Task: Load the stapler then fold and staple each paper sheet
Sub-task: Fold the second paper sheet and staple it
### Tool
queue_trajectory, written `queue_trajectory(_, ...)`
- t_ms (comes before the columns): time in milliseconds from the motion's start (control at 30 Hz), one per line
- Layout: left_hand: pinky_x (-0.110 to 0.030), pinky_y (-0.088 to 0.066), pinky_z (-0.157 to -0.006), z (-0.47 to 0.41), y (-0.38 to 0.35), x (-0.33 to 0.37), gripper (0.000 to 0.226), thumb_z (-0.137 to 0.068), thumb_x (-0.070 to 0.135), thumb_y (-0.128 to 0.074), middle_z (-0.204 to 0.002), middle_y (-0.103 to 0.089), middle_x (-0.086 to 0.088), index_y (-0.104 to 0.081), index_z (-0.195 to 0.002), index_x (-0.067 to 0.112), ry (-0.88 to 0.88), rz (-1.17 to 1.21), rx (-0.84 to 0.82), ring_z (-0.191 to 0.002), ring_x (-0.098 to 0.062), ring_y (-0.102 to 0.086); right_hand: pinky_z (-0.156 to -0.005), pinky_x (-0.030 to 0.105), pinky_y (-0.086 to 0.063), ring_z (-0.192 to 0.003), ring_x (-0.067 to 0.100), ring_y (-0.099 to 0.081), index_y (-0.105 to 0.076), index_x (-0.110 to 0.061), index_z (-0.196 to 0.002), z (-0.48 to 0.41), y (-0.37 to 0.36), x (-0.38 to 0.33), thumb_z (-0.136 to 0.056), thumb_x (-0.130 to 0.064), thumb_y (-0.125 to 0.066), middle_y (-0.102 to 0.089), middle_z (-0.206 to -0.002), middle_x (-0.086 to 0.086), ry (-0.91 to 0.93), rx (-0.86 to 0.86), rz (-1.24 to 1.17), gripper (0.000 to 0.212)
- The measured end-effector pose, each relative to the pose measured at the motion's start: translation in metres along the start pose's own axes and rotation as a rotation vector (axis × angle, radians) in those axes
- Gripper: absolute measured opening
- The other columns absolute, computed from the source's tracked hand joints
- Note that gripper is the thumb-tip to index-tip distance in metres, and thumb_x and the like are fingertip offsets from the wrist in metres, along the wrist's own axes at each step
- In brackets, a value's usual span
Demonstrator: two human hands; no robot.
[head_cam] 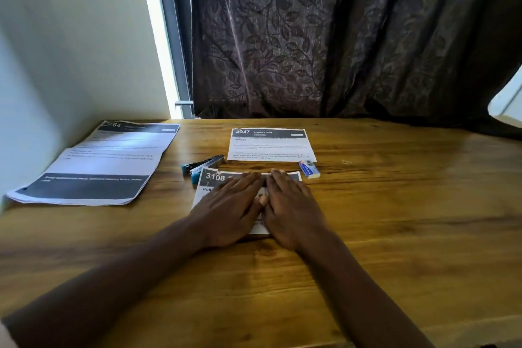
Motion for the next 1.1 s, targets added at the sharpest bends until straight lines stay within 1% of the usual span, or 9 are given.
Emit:
queue_trajectory(100,-0.034,0.000,-0.128,0.007,0.001,-0.013,0.092,-0.083,0.079,0.006,-0.170,0.003,0.009,0.000,-0.162,0.030,0.035,-0.100,-0.103,-0.156,-0.007,0.006,-0.126,0.036,0.000,-0.158,0.016,0.000,-0.007,-0.016,-0.163,0.000,0.000,0.001,-0.109,-0.043,-0.022,-0.003,-0.172,0.002,-0.005,0.002,0.001,0.062)
queue_trajectory(200,-0.035,0.001,-0.128,0.016,0.005,-0.029,0.100,-0.076,0.089,-0.002,-0.167,0.013,0.014,0.008,-0.160,0.036,0.067,-0.140,-0.136,-0.154,-0.006,0.013,-0.126,0.036,0.000,-0.158,0.015,0.001,-0.004,-0.017,-0.163,-0.001,0.000,0.001,-0.107,-0.049,-0.019,-0.001,-0.172,0.000,-0.017,-0.016,0.018,0.066)
queue_trajectory(333,-0.037,0.001,-0.128,0.019,0.006,-0.036,0.093,-0.084,0.087,-0.017,-0.167,0.014,0.015,0.009,-0.159,0.039,0.055,-0.146,-0.150,-0.154,-0.007,0.014,-0.127,0.035,0.001,-0.157,0.012,0.004,-0.003,-0.020,-0.163,-0.004,0.001,0.000,-0.104,-0.061,-0.018,0.002,-0.172,-0.003,-0.023,-0.049,0.016,0.073)
queue_trajectory(533,-0.046,0.005,-0.127,0.021,0.010,-0.033,0.094,-0.085,0.087,-0.019,-0.170,0.003,0.009,-0.003,-0.161,0.035,0.036,-0.107,-0.083,-0.156,-0.009,0.008,-0.123,0.031,0.006,-0.157,0.010,0.006,0.000,-0.022,-0.163,-0.001,0.001,0.000,-0.104,-0.060,-0.019,0.005,-0.172,-0.004,-0.034,-0.059,0.032,0.072)
queue_trajectory(667,-0.047,0.005,-0.127,0.021,0.010,-0.030,0.091,-0.088,0.083,-0.025,-0.171,0.007,0.007,-0.002,-0.161,0.034,0.047,-0.088,-0.117,-0.156,-0.013,0.010,-0.123,0.030,0.004,-0.157,0.010,0.004,-0.002,-0.023,-0.163,0.000,0.000,-0.002,-0.104,-0.060,-0.022,0.002,-0.172,-0.005,-0.028,-0.056,0.023,0.072)
queue_trajectory(767,-0.048,0.007,-0.126,0.020,0.010,-0.030,0.093,-0.087,0.084,-0.024,-0.171,0.008,0.005,0.000,-0.161,0.032,0.040,-0.093,-0.137,-0.157,-0.017,0.009,-0.125,0.038,-0.016,-0.153,0.016,-0.020,-0.024,-0.022,-0.160,-0.006,0.009,-0.001,-0.102,-0.060,-0.033,-0.023,-0.168,-0.002,-0.051,-0.020,0.023,0.070)
queue_trajectory(867,-0.050,0.004,-0.126,0.018,0.010,-0.031,0.094,-0.087,0.084,-0.026,-0.171,0.006,0.004,-0.001,-0.161,0.032,0.042,-0.097,-0.126,-0.157,-0.019,0.006,-0.105,0.041,-0.041,-0.125,0.019,-0.048,-0.055,-0.024,-0.135,-0.033,0.028,-0.008,-0.100,-0.053,-0.047,-0.057,-0.134,-0.001,-0.040,0.100,0.048,0.046)
queue_trajectory(1000,-0.053,-0.005,-0.126,0.016,0.011,-0.033,0.096,-0.083,0.088,-0.026,-0.171,-0.006,0.004,-0.008,-0.161,0.034,0.009,-0.045,-0.033,-0.157,-0.018,-0.002,-0.095,0.040,-0.045,-0.111,0.017,-0.052,-0.064,-0.023,-0.114,-0.068,0.029,-0.033,-0.100,-0.036,-0.052,-0.063,-0.113,-0.002,-0.027,0.203,-0.137,0.023)
queue_trajectory(1100,-0.049,-0.012,-0.126,0.017,0.016,-0.033,0.089,-0.083,0.084,-0.037,-0.167,-0.021,0.007,-0.026,-0.156,0.035,-0.017,0.061,0.041,-0.154,-0.014,-0.015,-0.092,0.041,-0.045,-0.104,0.017,-0.051,-0.066,-0.021,-0.108,-0.077,0.020,-0.037,-0.103,-0.035,-0.046,-0.062,-0.105,-0.002,-0.036,0.290,-0.224,0.025)
Point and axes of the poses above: each hand's wrist, its own z-axis away from the middle knuckle, its own y-axis out of the back of the hand, x = y × z, the point moved 7 cm from there along -z, towards the middle knuckle
